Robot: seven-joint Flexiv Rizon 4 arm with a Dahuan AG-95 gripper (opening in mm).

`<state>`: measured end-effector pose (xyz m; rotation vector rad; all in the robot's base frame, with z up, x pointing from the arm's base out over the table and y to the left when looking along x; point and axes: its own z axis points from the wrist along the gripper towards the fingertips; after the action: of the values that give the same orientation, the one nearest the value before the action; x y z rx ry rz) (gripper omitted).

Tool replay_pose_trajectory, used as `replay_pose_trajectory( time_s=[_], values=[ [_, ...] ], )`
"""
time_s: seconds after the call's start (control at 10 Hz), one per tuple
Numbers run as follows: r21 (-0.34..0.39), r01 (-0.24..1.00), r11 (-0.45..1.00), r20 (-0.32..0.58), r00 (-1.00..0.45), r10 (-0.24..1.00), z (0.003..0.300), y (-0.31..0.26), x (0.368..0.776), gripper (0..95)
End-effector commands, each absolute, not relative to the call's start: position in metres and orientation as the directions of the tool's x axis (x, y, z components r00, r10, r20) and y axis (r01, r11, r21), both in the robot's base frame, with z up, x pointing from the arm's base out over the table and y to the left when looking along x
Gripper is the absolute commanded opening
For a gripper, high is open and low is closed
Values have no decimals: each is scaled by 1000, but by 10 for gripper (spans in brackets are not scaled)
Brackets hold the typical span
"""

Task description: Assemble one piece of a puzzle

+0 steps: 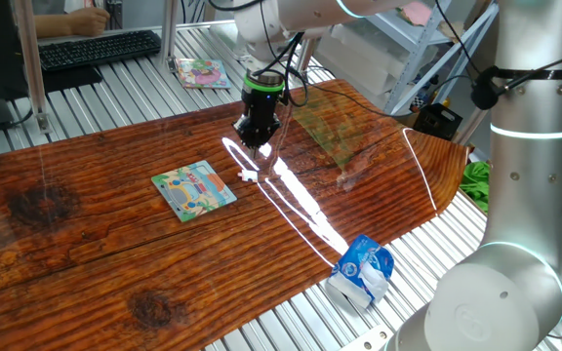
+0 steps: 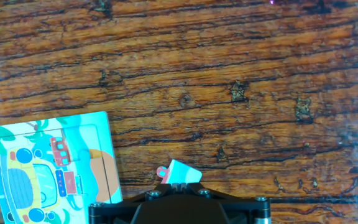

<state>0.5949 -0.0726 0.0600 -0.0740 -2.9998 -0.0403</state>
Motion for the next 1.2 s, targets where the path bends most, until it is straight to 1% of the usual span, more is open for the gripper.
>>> replay_pose_trajectory(
  time_s=[0.1,0.5,0.7,0.8,0.9,1.1,1.2],
  values=[
    [12,34,999,144,-989,32,60,-72,593,0],
    [-63,12,998,136,-990,20,60,-72,593,0],
    [-65,14,998,129,-991,22,58,-69,591,0],
    [-67,22,998,120,-992,30,57,-68,591,190],
    [-70,28,997,114,-993,36,53,-66,591,190],
    [-87,20,996,115,-993,30,48,-65,592,570],
    [-89,20,996,118,-993,31,47,-65,592,570]
  ],
)
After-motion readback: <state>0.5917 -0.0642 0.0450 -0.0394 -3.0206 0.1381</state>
